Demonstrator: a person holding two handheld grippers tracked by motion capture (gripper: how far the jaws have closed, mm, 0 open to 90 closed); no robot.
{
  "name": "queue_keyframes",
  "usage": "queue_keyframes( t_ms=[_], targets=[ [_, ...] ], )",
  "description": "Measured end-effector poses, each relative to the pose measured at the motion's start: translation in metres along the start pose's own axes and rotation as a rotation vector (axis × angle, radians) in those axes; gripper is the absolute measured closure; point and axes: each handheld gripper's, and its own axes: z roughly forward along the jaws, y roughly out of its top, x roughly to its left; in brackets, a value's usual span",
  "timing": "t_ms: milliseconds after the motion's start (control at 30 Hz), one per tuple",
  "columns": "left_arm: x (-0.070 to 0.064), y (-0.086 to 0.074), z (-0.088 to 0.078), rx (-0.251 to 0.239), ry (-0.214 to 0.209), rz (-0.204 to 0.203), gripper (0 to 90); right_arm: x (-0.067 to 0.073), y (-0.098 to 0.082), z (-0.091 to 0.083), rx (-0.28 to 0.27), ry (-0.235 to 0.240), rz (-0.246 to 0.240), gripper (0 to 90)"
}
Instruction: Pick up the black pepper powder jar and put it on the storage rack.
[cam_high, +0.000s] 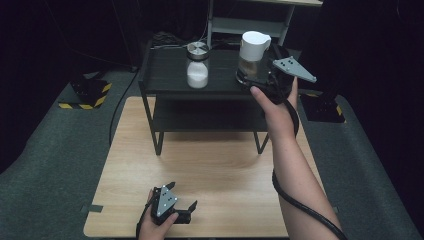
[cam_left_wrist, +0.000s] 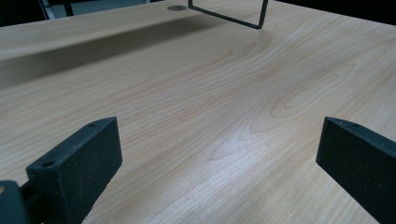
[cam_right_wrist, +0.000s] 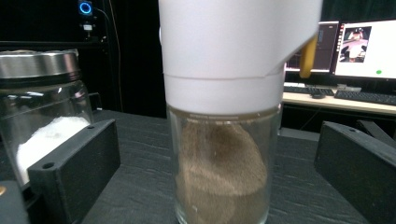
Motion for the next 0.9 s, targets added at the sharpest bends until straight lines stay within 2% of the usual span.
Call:
queue_keyframes(
  t_ms=[367, 900],
  targets=[
    [-0.001, 0.001, 0.0, 0.002, -0.001, 0.01, 0.4, -0.001, -0.013, -0.025, -0.025, 0.031, -0.017, 0.1],
    [-0.002, 0.0, 0.001, -0.005, 0.002, 0.01, 0.4, -0.002, -0.041, -0.059, -0.045, 0.068, -0.047, 0.1]
  ],
)
